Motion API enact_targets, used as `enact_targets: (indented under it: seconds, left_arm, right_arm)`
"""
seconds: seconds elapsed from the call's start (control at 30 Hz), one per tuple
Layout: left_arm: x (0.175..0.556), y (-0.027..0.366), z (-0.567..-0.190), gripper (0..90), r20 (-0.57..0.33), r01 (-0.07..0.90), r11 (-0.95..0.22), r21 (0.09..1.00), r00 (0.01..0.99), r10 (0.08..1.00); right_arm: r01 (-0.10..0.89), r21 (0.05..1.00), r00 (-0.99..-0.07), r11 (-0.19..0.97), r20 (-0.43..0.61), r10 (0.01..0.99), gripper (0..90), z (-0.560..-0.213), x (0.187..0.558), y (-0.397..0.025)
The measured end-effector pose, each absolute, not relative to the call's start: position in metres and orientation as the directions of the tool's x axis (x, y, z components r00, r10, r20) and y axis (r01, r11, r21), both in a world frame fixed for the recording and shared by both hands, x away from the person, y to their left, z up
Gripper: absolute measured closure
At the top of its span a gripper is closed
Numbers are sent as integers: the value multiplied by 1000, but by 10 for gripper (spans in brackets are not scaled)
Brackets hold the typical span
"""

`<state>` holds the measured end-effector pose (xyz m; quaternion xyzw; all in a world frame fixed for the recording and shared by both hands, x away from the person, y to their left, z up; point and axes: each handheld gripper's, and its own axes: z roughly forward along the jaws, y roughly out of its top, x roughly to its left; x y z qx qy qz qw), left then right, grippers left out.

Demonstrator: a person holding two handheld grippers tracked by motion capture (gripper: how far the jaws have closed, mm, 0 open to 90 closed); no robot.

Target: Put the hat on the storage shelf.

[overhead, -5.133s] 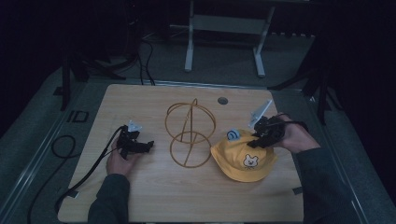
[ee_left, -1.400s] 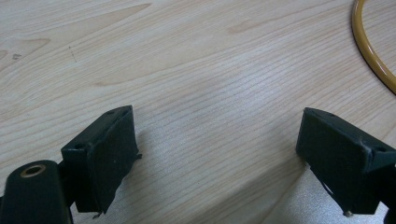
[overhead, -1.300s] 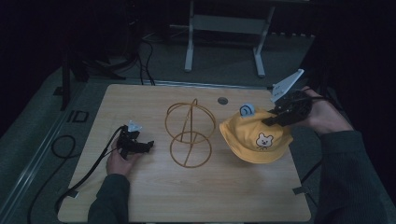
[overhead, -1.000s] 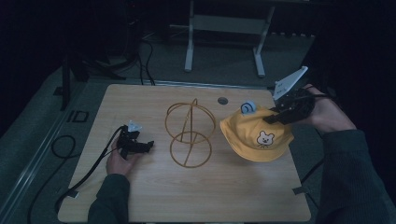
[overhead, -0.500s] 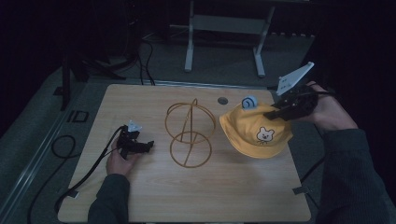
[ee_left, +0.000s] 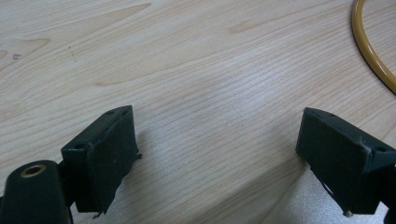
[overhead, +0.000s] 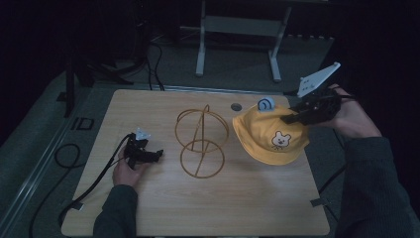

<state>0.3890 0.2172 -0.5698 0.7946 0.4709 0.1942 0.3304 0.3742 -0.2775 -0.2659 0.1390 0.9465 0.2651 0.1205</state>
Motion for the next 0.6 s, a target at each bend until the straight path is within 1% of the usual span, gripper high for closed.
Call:
enact_targets:
  seconds: [0.6]
  left_arm:
    - [389,217,-570,122,-2,620,-339,708,482,876]
  right_arm:
    - [186,571,-931,799,-158,330,748,-260,375,-273]
